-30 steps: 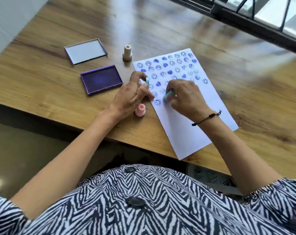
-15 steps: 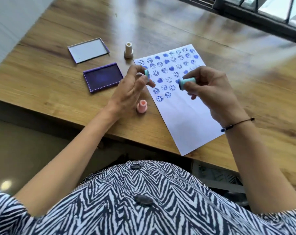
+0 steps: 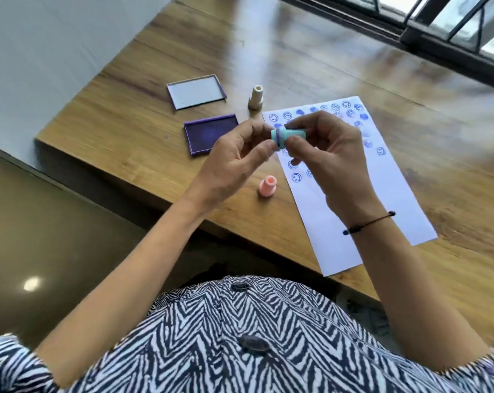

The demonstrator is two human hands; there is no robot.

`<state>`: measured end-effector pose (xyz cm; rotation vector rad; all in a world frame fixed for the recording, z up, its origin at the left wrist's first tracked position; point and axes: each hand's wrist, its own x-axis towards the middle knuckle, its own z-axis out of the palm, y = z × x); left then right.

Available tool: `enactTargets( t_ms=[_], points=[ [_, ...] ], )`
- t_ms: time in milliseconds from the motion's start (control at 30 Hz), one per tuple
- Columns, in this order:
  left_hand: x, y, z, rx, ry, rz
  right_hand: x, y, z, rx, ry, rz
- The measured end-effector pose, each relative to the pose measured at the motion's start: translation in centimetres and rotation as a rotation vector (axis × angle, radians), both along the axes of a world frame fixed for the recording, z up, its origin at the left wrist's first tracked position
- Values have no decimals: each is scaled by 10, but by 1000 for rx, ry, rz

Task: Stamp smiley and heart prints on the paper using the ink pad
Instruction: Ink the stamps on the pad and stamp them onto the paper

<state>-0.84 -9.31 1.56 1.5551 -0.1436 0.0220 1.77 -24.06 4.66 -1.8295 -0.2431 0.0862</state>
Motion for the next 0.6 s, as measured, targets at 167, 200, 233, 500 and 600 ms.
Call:
enactTargets(
  t_ms=[167,200,233,500,600],
  points=[
    [-5,6,4,0,31,45,-2,5,2,-122,-71,46],
    [-5,7,6,4,34,50,-1,5,4,-125,-75,56],
    [-5,7,7,2,35,56,0,6,6,-124,-74,72],
    [0,6,21,-44,26,96,19,4,26,-119,-94,228],
    [2,2,23,-123,49,122,23,0,32,-118,-126,219]
  ],
)
